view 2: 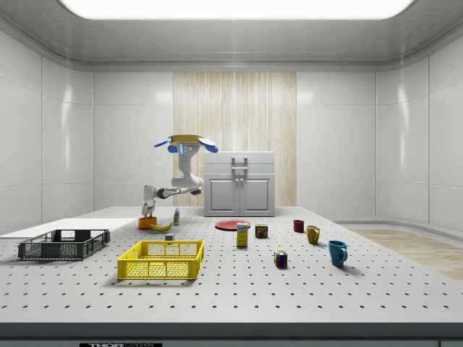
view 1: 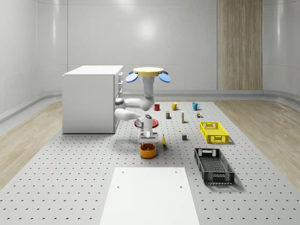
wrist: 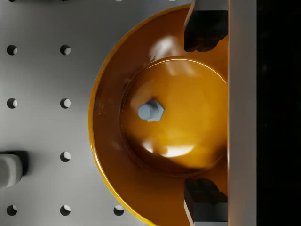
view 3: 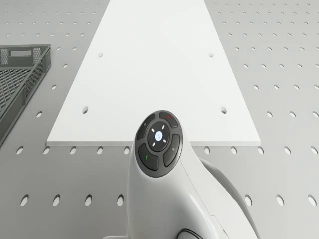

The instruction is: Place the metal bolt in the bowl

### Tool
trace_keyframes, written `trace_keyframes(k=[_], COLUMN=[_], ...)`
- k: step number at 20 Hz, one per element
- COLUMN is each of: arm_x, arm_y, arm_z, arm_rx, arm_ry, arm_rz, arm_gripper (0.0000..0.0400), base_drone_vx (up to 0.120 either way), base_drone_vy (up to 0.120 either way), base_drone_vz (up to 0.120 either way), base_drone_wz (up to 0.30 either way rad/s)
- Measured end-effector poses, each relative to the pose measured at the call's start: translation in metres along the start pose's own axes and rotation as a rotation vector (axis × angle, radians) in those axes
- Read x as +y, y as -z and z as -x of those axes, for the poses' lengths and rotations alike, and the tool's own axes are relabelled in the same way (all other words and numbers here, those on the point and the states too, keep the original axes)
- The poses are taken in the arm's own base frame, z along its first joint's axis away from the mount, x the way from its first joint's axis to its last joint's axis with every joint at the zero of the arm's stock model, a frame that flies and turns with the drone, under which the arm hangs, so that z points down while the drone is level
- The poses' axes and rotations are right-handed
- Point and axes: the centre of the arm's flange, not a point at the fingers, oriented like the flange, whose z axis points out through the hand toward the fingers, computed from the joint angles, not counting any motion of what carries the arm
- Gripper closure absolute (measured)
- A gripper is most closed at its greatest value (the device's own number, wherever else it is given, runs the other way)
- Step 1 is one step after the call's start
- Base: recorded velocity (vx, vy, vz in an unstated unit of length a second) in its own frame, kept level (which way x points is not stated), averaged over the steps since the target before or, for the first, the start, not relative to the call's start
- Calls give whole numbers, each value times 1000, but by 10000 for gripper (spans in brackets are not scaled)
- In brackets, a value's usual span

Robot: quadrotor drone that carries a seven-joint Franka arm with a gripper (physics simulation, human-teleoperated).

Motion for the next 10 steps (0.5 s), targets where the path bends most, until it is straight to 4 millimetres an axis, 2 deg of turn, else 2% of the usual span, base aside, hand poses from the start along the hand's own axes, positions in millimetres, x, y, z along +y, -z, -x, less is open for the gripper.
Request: trace_keyframes(k=[10], arm_x=[0], arm_y=[13], arm_z=[0], arm_rx=[0], arm_ry=[0], arm_rz=[0], arm_gripper=[0], base_drone_vx=[0], base_drone_vy=[0], base_drone_vz=[0], base_drone_wz=[0])
